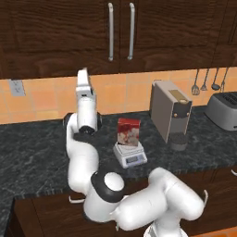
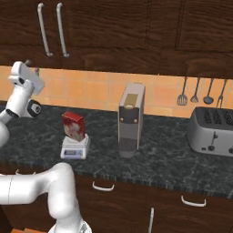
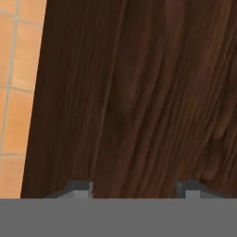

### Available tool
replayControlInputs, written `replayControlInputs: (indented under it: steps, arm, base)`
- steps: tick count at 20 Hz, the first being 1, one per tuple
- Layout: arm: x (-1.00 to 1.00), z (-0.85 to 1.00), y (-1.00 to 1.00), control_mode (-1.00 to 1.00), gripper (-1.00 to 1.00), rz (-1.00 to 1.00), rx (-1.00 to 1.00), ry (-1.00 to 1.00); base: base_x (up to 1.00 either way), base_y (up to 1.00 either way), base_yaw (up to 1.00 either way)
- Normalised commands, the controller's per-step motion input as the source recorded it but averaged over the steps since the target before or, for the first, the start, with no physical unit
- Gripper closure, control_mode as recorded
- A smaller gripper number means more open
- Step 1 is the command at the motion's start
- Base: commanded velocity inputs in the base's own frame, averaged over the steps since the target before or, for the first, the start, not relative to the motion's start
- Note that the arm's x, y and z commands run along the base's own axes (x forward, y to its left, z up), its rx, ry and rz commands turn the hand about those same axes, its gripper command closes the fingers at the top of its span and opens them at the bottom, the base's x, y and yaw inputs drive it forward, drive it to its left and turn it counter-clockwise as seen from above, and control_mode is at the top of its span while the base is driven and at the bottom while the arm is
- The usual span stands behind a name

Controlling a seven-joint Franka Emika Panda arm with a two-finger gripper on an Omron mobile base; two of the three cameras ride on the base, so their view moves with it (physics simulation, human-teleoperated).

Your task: Pick the cereal and place it on the digital scale for weighing, and close the cabinet.

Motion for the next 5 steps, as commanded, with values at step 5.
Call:
replayControlInputs:
  steps: [5]
  arm:
    - [-0.05,0.64,-0.44,-1.0,-1.0,-0.21,0.0,0.0]
  base:
    - [0.0,0.0,0.0]
